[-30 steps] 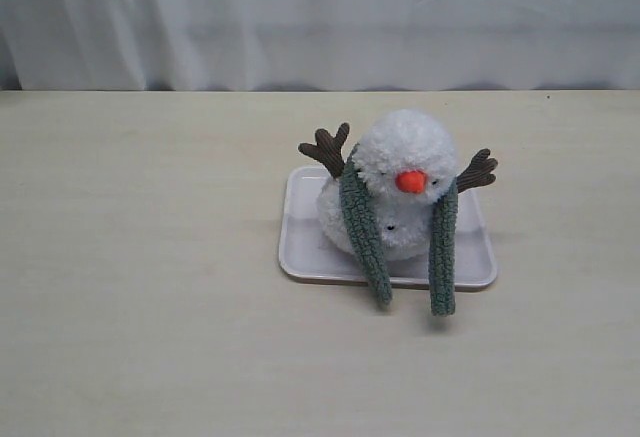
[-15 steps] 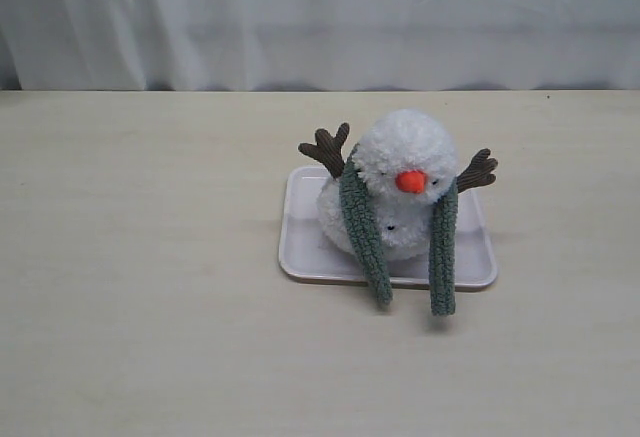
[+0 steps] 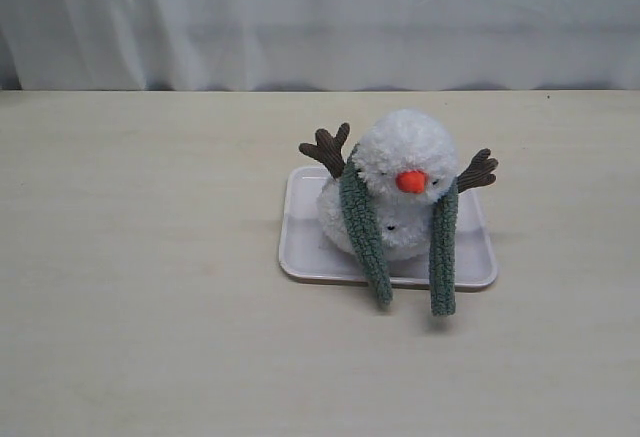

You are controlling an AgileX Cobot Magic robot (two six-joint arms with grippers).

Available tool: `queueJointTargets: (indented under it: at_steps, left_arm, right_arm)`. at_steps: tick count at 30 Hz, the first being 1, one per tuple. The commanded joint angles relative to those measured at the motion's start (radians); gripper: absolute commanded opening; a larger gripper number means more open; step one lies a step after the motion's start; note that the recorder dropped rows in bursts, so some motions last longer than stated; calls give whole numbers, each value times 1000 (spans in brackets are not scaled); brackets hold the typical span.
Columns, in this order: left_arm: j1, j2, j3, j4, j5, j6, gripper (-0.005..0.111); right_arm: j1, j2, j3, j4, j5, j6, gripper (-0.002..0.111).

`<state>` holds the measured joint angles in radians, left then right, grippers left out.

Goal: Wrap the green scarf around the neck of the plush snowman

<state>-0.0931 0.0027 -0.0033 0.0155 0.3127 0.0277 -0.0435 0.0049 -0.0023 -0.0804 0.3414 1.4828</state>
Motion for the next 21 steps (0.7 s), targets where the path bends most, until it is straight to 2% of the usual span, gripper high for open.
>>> queueJointTargets:
  at_steps: [1,16,21]
  left_arm:
    - [-6,-3,3,-3,-8,-3,0]
    - [-6,-3,3,-3,-8,-3,0]
    - [-6,-3,3,-3,-8,-3,0]
  right_arm:
    - [0,-5,2,-2,5,-3,4]
    - [0,-5,2,20,1,-47,4]
    - [0,-5,2,20,1,-193,4]
